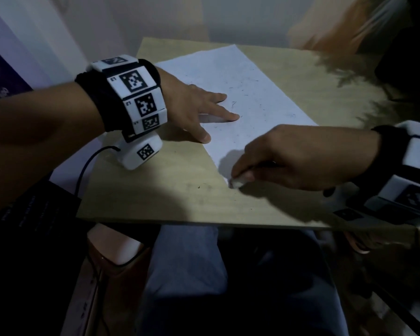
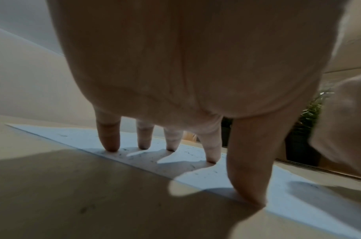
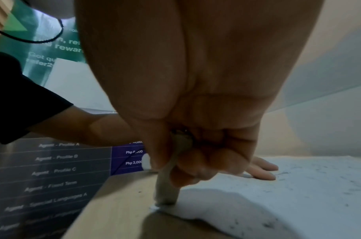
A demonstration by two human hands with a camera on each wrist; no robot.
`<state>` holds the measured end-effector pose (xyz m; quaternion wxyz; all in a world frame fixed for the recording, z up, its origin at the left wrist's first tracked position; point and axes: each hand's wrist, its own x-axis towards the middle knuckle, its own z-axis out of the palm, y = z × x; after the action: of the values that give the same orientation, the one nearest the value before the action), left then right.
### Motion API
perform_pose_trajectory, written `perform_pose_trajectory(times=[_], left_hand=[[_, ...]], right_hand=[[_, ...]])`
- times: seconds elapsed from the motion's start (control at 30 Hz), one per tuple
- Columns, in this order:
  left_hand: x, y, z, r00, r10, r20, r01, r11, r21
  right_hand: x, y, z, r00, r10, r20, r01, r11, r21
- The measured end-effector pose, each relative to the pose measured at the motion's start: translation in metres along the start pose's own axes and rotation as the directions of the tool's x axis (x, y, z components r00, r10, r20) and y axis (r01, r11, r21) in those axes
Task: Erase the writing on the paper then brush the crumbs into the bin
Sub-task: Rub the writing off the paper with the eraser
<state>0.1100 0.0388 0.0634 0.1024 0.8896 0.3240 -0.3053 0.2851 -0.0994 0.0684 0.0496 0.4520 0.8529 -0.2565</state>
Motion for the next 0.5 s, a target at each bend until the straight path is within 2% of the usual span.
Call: perform_pose_trajectory(times=[0.07,0.2,0.23,0.33,0.5], left_hand=[[0.001,0.000,-0.001,1.000,-0.001,-0.003,0.001,1.000,0.000],[0.002,0.000,0.001,1.000,0.008,-0.005,-0.008,1.000,-0.001],[0.002,-0.001,0.001,1.000,0.009,-0.003,-0.009,1.000,-0.001],[0.003,-0.002,0.000,1.000,0.001,0.001,-0.001,1.000,-0.005],[0.002,-0.002,0.000,1.000,0.007,0.002,-0.007,1.000,-0.004]], right_hand=[[-0.005,0.001,-0.004,0.999,-0.025,0.031,0.024,0.998,0.052],[0.010,0.006,-0.008,0.989,0.027,-0.147,-0.028,1.000,-0.001],[0.014,0.007,-0.007,0.986,0.046,-0.159,-0.048,0.999,-0.010],[0.013,0.011,-0.001,0.993,0.059,-0.100,-0.056,0.998,0.032],[0.000,0.010,0.000,0.997,0.018,0.069,-0.026,0.994,0.107]])
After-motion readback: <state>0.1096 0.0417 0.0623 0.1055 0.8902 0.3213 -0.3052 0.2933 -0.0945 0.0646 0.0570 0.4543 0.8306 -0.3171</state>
